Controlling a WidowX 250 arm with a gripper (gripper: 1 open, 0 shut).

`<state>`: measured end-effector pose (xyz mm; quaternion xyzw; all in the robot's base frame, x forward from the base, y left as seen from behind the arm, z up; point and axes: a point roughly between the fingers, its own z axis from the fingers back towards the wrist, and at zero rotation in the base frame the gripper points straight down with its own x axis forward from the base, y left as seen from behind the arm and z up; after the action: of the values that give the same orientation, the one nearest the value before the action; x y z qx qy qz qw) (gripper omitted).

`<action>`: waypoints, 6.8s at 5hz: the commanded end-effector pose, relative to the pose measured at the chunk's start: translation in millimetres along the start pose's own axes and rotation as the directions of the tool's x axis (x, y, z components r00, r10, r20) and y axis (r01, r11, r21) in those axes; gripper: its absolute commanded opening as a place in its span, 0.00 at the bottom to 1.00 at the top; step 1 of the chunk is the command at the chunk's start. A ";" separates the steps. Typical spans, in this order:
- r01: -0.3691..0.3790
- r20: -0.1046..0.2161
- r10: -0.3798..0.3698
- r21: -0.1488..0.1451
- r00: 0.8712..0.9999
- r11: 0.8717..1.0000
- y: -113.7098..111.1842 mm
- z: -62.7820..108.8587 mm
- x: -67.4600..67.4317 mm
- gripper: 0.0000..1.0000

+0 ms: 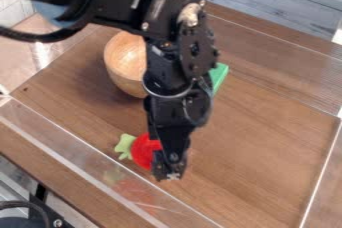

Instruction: Move the red object to the left side of the table

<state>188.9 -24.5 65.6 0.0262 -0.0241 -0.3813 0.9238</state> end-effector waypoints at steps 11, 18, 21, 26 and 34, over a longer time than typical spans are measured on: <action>-0.192 -0.046 0.193 0.030 0.980 0.981 25.5 -1.4 18.1 0.00; -0.320 -0.055 0.323 0.063 0.945 0.945 93.8 119.3 23.1 0.00; -0.319 -0.047 0.321 0.047 0.946 0.947 82.2 121.8 36.4 0.00; -0.601 -0.053 0.603 0.045 0.796 0.798 62.9 123.1 32.0 0.00; -0.868 -0.053 0.869 0.058 0.491 0.494 119.9 80.1 -103.5 0.00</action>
<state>190.5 126.2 141.1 0.0265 0.0153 0.1355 0.9903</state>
